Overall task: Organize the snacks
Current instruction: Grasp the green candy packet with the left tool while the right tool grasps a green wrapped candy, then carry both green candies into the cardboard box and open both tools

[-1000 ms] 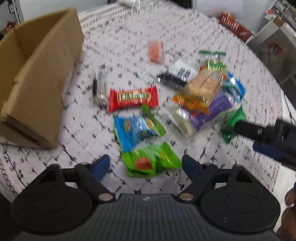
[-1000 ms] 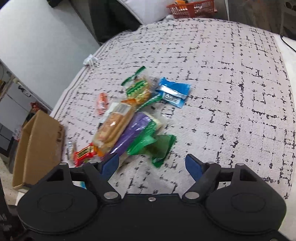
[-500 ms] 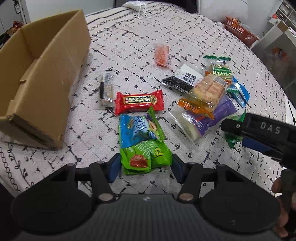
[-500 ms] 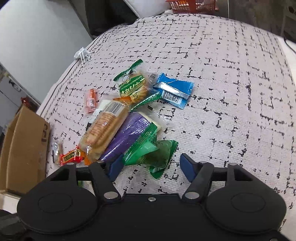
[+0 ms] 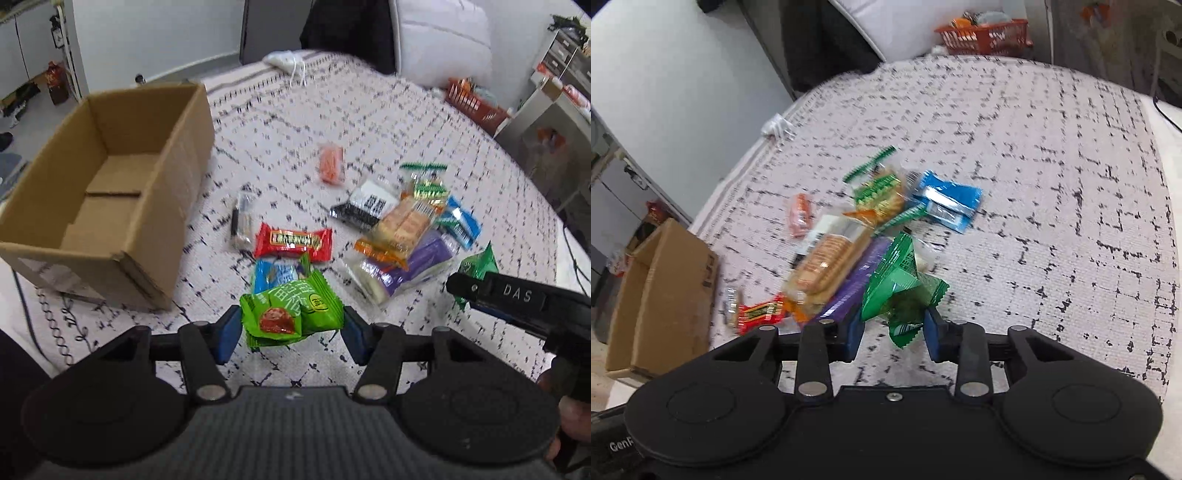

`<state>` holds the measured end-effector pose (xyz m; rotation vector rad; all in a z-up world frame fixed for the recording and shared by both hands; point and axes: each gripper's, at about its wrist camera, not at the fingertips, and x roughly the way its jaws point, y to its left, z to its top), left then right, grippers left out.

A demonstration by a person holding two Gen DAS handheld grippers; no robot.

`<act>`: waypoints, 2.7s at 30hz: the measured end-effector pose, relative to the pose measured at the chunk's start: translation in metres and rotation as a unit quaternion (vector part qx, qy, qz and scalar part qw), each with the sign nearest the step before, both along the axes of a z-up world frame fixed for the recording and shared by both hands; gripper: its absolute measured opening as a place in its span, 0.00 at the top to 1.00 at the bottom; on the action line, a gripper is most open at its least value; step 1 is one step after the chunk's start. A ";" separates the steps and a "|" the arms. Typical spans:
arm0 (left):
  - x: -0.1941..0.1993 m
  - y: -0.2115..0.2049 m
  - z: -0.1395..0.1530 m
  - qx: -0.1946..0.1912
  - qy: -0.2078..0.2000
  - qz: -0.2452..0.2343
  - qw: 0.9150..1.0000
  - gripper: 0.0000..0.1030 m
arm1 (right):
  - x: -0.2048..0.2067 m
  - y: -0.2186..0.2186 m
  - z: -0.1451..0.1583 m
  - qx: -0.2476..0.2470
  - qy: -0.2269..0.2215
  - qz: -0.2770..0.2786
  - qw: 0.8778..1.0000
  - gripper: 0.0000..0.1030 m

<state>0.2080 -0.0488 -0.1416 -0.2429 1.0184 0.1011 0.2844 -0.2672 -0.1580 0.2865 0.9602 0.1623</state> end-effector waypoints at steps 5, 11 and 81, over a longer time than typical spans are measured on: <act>-0.013 0.002 0.022 0.004 -0.027 0.002 1.000 0.45 | -0.012 0.005 0.017 0.008 -0.024 0.014 1.000 0.68; -0.026 0.007 0.041 0.004 -0.052 0.006 0.999 0.45 | -0.024 0.013 0.032 0.019 -0.051 0.035 0.998 0.68; -0.021 0.243 0.028 -0.050 -0.062 0.120 0.990 0.44 | -0.024 0.256 0.063 0.006 -0.092 0.190 0.977 0.67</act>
